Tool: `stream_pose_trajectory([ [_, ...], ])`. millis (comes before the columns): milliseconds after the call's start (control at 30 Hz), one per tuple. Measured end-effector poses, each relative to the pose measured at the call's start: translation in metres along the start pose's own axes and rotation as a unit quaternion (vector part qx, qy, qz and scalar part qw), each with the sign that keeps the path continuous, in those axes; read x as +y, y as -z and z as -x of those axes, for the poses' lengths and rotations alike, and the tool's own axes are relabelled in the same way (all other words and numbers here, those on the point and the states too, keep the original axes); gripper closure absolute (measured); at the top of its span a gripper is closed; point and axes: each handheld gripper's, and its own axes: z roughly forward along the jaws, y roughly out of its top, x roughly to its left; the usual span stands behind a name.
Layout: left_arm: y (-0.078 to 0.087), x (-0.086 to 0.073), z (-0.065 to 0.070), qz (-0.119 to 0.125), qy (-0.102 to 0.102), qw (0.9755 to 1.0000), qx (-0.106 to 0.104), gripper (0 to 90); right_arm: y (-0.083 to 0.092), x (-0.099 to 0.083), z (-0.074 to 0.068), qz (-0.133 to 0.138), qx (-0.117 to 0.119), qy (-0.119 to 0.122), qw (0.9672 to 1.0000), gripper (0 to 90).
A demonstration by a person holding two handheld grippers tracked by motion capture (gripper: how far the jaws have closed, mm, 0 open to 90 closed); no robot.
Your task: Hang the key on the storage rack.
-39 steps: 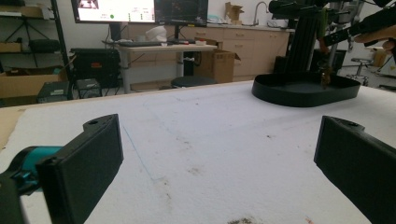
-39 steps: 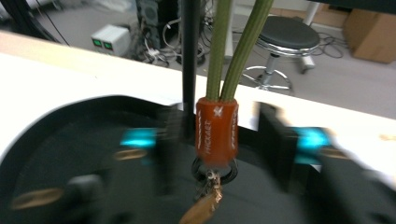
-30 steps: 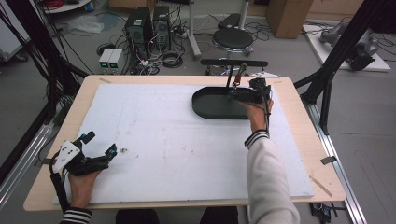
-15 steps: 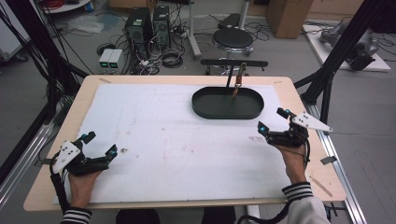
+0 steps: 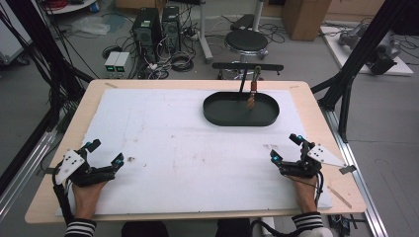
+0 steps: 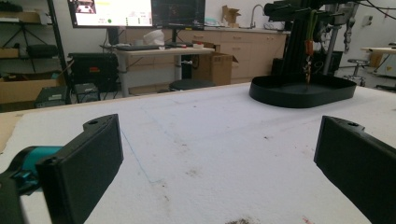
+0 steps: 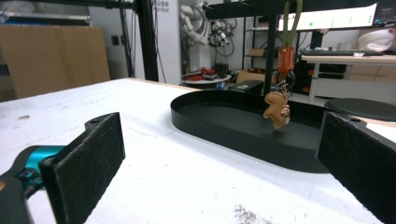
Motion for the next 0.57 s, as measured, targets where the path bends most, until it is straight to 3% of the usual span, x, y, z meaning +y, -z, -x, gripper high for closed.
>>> stream_pose_trajectory([
  [133, 0.0003, -0.0001, 0.0004, 0.001, -0.003, 1.0000, 0.001, 1.7, 0.0028, -0.0108, -0.0044, 0.010, -0.003, 0.002, 0.9999, 0.3],
  [367, 0.0007, -0.0003, 0.0002, 0.003, -0.002, 1.0000, 0.000, 1.7, 0.0019, -0.0110, -0.0059, 0.006, 0.003, 0.010, 0.9999, 0.4],
  [567, 0.0018, -0.0006, 0.0005, 0.007, -0.004, 1.0000, 0.001, 1.7, 0.0015, -0.0112, -0.0090, 0.003, -0.009, 0.018, 0.9998, 0.3],
])
